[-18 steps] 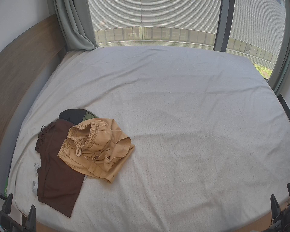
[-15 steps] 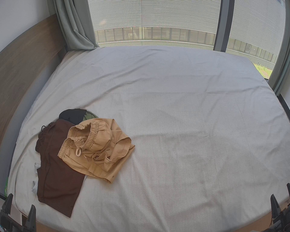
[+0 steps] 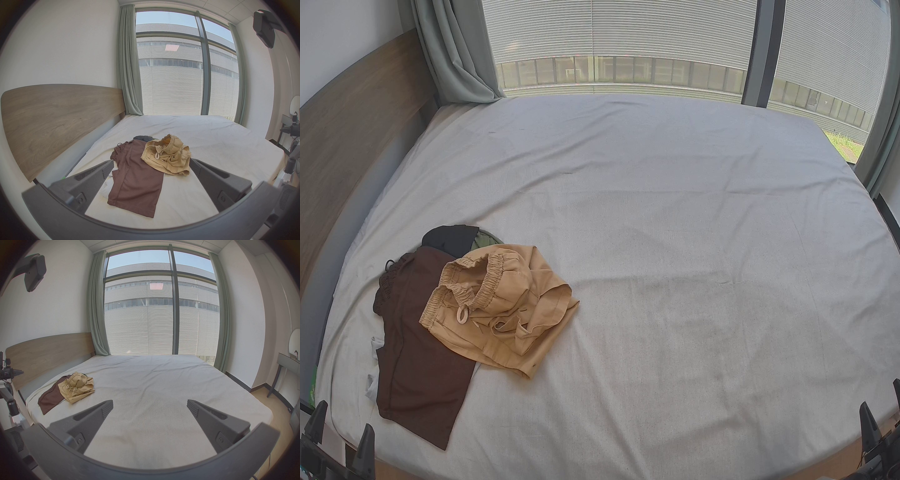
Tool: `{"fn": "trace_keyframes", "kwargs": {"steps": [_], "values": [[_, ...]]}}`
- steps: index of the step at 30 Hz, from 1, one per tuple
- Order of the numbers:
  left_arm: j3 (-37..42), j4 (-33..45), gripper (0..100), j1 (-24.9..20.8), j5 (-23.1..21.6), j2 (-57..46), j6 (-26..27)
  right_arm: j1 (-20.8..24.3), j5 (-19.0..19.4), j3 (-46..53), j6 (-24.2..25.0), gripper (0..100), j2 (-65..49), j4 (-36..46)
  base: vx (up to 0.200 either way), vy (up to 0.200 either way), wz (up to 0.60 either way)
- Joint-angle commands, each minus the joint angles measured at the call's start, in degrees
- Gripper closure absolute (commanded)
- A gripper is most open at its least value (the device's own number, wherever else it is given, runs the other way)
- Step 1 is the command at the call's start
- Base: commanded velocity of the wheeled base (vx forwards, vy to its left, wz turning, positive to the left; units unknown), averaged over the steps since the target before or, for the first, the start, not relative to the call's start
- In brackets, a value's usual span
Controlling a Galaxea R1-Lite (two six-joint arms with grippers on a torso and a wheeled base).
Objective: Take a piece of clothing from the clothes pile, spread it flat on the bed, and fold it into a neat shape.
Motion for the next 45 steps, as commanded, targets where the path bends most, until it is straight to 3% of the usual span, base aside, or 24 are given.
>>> {"fn": "trace_keyframes", "kwargs": {"steps": [1,15,20,27,45], "values": [[1.0,0.1,0,0.0,0.0,-0.9,0.0,0.0,0.0,1.0,0.0,0,-0.9,0.0,0.0,0.0,0.0],[0.8,-1.0,0,0.1,-0.2,-0.9,0.0,0.0,0.1,1.0,-0.1,0,-0.9,0.0,0.0,0.0,0.0],[-9.0,-3.4,0,0.5,-0.5,5.6,0.0,0.0,0.1,1.0,-0.2,0,-0.9,0.0,0.0,0.0,0.0],[-8.0,-3.2,0,0.2,-2.9,8.0,-0.2,0.0,0.1,1.0,-0.2,0,-0.9,0.0,0.0,0.0,0.0],[-9.4,-6.3,0,-2.3,-3.0,20.3,-0.3,0.0,0.1,1.0,-0.2,0,-0.9,-0.1,0.0,0.0,0.0]]}}
